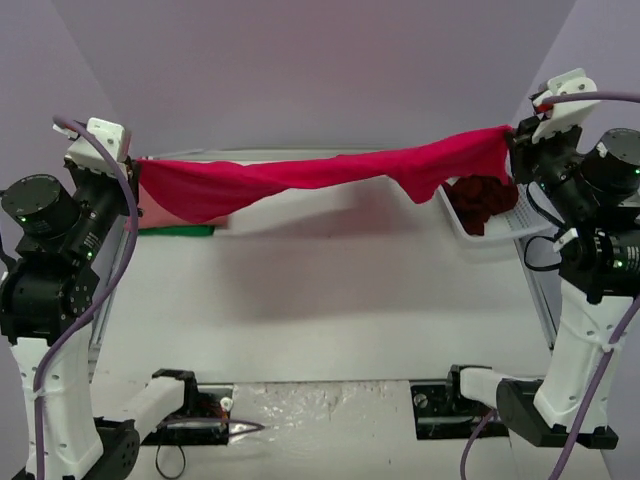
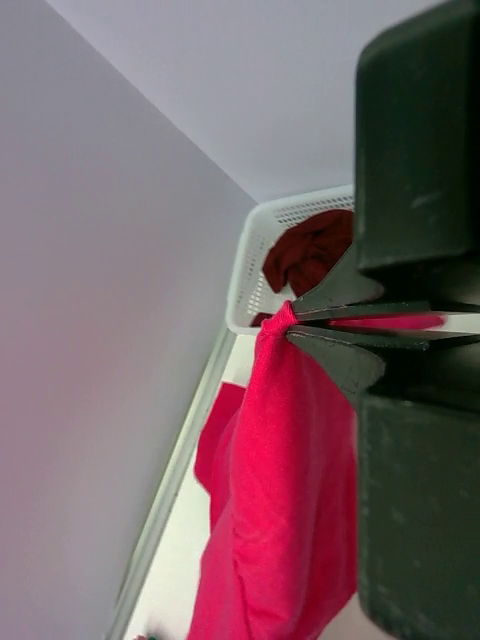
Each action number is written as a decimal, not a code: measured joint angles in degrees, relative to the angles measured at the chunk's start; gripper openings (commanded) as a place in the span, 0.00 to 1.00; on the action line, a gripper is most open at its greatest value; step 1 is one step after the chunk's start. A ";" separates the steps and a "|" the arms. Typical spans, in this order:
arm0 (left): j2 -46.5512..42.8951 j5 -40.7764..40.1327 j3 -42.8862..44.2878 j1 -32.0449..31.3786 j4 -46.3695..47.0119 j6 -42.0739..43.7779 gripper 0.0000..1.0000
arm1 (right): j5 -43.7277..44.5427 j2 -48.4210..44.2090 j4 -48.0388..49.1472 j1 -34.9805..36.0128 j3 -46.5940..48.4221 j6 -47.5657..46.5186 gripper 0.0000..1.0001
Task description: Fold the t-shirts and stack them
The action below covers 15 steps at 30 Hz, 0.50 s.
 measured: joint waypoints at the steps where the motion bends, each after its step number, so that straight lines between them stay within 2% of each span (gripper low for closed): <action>1: -3.13 -0.13 -3.74 0.00 0.00 0.07 0.02 | 0.00 -3.23 -0.39 0.00 -3.15 0.00 0.00; 4: -8.94 -0.22 -11.50 0.00 -2.43 0.02 0.02 | 0.15 -11.04 -1.99 -0.02 -9.27 0.22 0.00; 7: -12.37 -0.17 -13.42 0.20 -5.77 0.02 0.02 | 0.11 -15.56 -4.13 -1.84 -10.29 0.66 0.00; 11: -13.00 -0.26 -9.07 1.11 -8.48 0.07 0.02 | -0.02 -18.36 -5.20 -5.27 -6.27 1.20 0.00; 15: -11.80 -0.44 -2.97 1.16 -7.82 0.15 0.02 | 0.02 -15.96 -4.52 -5.64 0.28 1.70 0.00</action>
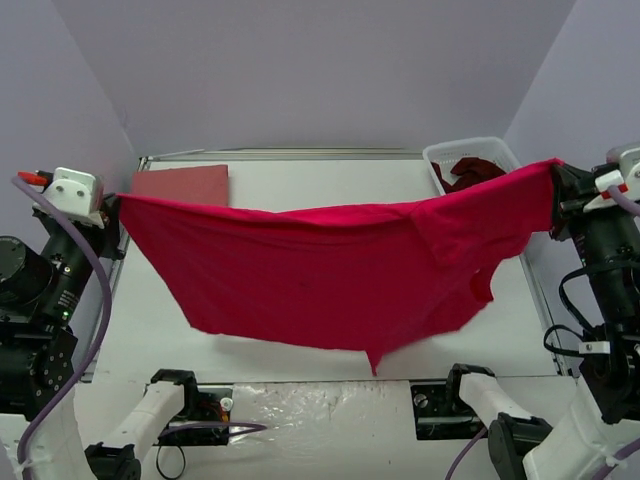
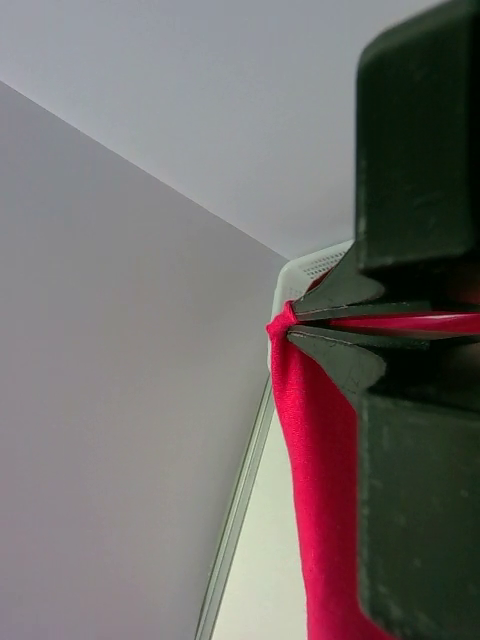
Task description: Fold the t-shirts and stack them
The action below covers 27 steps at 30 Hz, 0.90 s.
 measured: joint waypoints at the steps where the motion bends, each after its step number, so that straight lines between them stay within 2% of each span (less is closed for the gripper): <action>1: 0.11 0.00 0.44 0.00 1.25 0.02 0.02 | -0.02 1.07 0.44 0.00 0.87 0.11 0.00; 7: 5.01 -0.20 -6.93 0.00 9.18 0.55 0.02 | 0.00 12.37 3.54 0.02 0.26 0.74 0.00; 10: 12.96 -0.22 -11.72 0.00 13.25 1.01 0.02 | -0.07 20.09 5.25 0.02 -0.96 1.11 0.00; 14: 27.17 -0.39 -12.81 0.00 18.21 2.32 0.04 | 1.25 32.70 6.75 1.33 -1.16 1.20 0.00; 15: 31.87 -0.70 -12.31 0.00 19.12 2.89 0.16 | 2.12 36.20 6.75 2.08 -0.37 1.18 0.30; 16: 36.52 -1.03 -11.02 0.00 19.87 3.63 0.37 | 3.54 39.36 6.80 3.10 0.52 1.20 0.50; 17: 41.11 -1.46 -9.29 -0.02 20.44 4.59 0.62 | 5.35 43.04 6.86 4.37 1.75 0.90 0.54; 19: 52.39 -2.67 -1.99 -0.22 20.00 5.95 0.70 | 8.28 49.59 6.95 7.06 4.59 0.20 0.70; 20: 57.99 -3.37 2.49 -0.39 20.39 6.45 0.76 | 9.11 52.96 6.67 8.17 6.27 0.00 0.81; 21: 64.35 -4.13 7.54 -0.46 20.57 7.15 0.86 | 9.81 56.65 5.97 9.05 8.94 -0.15 0.97; 24: 77.11 -5.99 15.32 -0.81 21.29 8.59 0.96 | 11.50 65.35 6.16 11.15 12.72 -0.50 1.00; 27: 80.04 -7.80 11.43 -1.49 21.35 9.90 1.00 | 12.07 68.39 5.29 11.76 8.66 -0.70 1.00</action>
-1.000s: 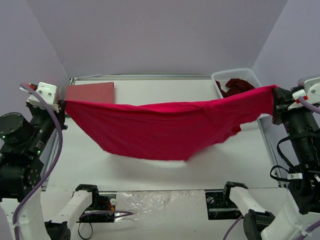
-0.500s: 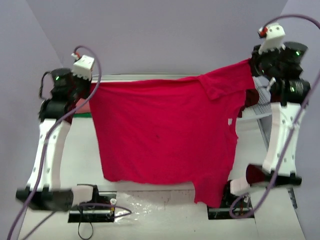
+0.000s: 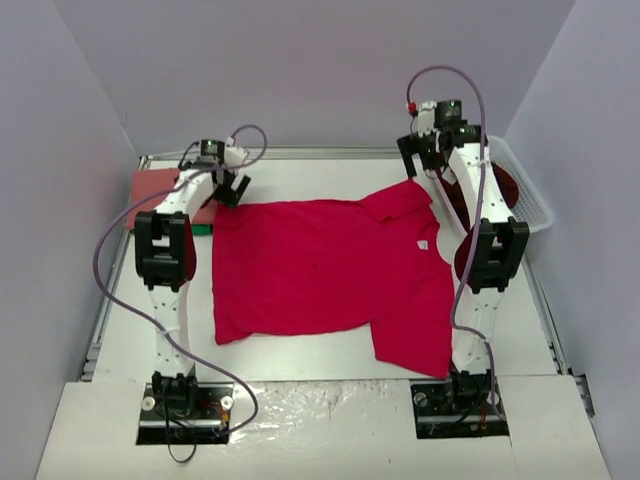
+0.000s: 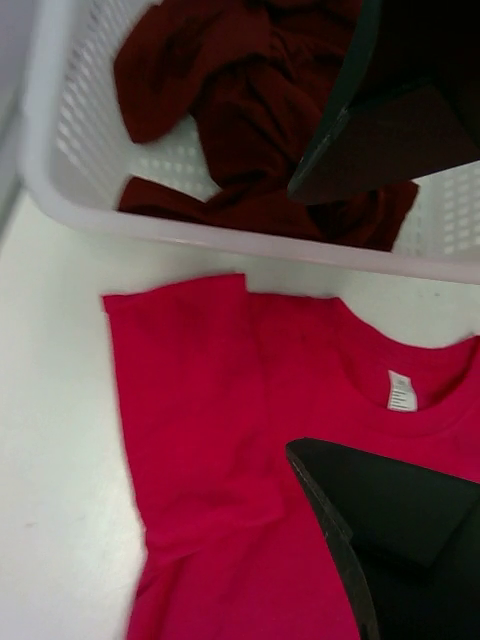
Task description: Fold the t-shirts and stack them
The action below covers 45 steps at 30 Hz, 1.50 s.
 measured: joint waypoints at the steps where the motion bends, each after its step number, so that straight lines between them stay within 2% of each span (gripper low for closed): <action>1: -0.92 -0.57 -2.86 -0.31 0.09 0.59 0.97 | -0.02 -0.09 -0.59 0.00 -1.88 -0.15 1.00; 3: -5.09 -1.25 -9.62 -1.09 0.92 1.22 0.95 | -0.11 -1.01 -1.36 -0.04 -4.87 -0.33 0.99; 6: -16.09 -1.84 -18.67 -2.60 1.09 2.05 0.94 | -0.68 -5.14 -1.46 0.00 -10.67 -0.92 0.93; 9: -27.98 -1.77 -22.60 -3.93 2.54 1.90 0.94 | -1.77 -11.76 -1.36 0.11 -16.50 -1.42 0.85; 10: -31.56 -1.73 -23.32 -4.26 3.02 1.75 0.94 | -2.21 -14.49 -1.07 0.33 -18.75 -1.57 0.79; 12: -38.62 -1.36 -25.14 -4.48 4.66 1.14 0.94 | -2.89 -18.82 -1.03 1.16 -21.84 -1.99 0.72; 15: -46.29 -1.31 -28.48 -4.22 5.68 0.61 0.94 | -3.80 -23.43 -0.55 3.26 -25.83 -2.86 0.52; 17: -49.46 -1.31 -31.06 -4.07 5.57 0.48 0.94 | -4.22 -25.03 -0.04 4.70 -28.92 -3.52 0.32; 19: -51.30 -1.27 -33.46 -3.78 4.55 0.46 0.94 | -4.48 -25.35 -0.13 6.08 -31.58 -3.96 0.16; 21: -52.28 -0.87 -35.69 -3.72 3.34 0.28 0.94 | -4.55 -25.00 -0.13 7.28 -34.25 -4.35 0.16; 25: -55.21 0.22 -40.59 -3.72 0.33 -0.42 0.94 | -4.33 -22.21 -0.22 8.85 -36.39 -4.68 0.30; 30: -62.16 1.25 -44.72 -3.72 -2.43 -0.85 0.94 | -3.23 -16.22 0.74 10.51 -35.74 -4.70 0.40; 37: -68.30 1.22 -48.11 -3.69 -3.19 -0.98 0.94 | -1.42 -4.42 1.75 11.69 -28.52 -4.68 0.42; 45: -69.02 1.22 -51.12 -2.60 -3.50 -1.01 0.94 | 0.07 1.29 2.10 11.98 -21.86 -4.74 0.42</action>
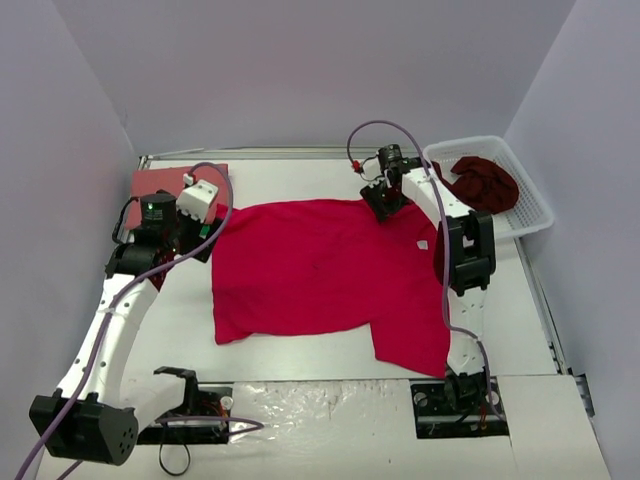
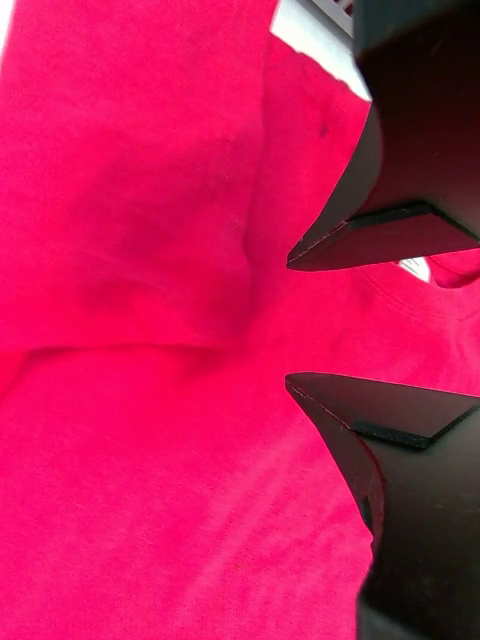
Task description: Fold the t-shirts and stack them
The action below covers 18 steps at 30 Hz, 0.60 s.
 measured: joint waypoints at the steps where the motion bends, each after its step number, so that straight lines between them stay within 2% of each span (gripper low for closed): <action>1: 0.00 0.00 -0.17 0.20 -0.02 0.02 0.94 | 0.09 0.59 0.07 0.02 0.81 0.00 0.42; 18: 0.04 0.02 -0.59 1.05 0.11 0.02 0.94 | 0.42 7.39 0.24 0.44 4.76 -0.61 0.41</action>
